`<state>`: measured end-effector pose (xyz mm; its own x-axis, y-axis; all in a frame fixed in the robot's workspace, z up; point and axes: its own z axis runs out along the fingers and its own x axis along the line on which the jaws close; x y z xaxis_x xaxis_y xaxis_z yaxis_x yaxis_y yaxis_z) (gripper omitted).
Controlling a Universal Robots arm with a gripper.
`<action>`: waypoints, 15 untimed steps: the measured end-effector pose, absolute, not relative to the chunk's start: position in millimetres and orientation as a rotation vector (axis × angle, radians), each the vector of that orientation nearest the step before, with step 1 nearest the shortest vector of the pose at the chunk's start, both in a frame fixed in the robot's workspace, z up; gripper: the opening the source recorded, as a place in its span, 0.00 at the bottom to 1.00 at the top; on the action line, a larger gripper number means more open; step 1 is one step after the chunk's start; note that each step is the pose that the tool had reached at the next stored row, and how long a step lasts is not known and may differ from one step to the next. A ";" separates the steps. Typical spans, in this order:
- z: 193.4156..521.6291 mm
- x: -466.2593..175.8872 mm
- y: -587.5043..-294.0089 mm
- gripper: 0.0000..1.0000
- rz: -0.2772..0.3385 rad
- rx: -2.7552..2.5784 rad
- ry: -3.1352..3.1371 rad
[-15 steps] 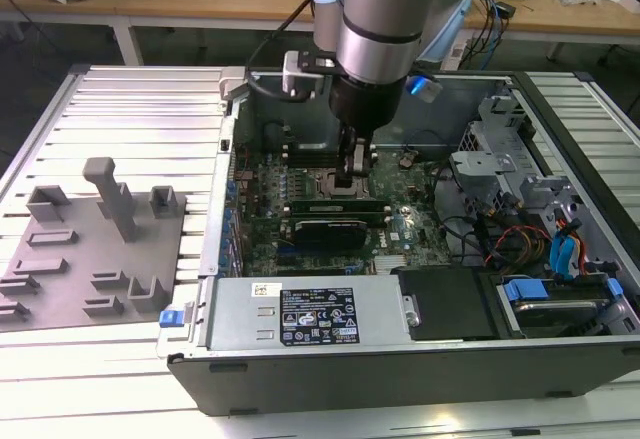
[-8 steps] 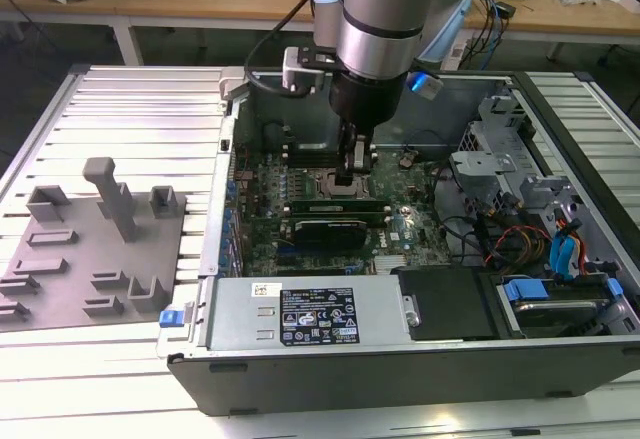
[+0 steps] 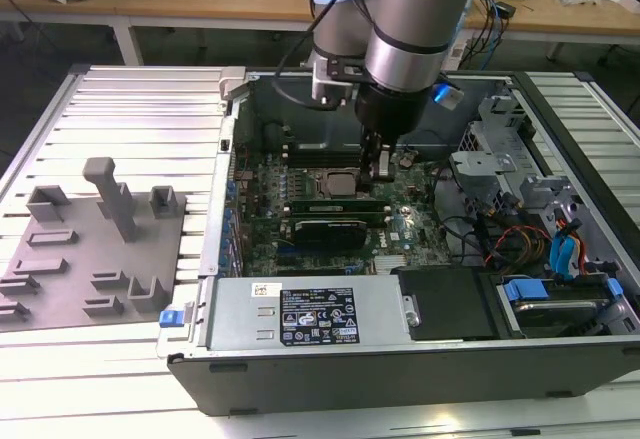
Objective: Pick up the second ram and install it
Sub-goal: 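Press down the second ram until it locks into place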
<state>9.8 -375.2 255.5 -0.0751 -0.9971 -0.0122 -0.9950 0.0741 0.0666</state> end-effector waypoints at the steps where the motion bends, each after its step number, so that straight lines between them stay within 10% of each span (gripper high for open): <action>1: 252.5 12.3 -374.8 0.11 -0.089 2.111 -2.275; 15: 237.0 -29.6 -371.5 0.11 -0.072 2.128 -2.282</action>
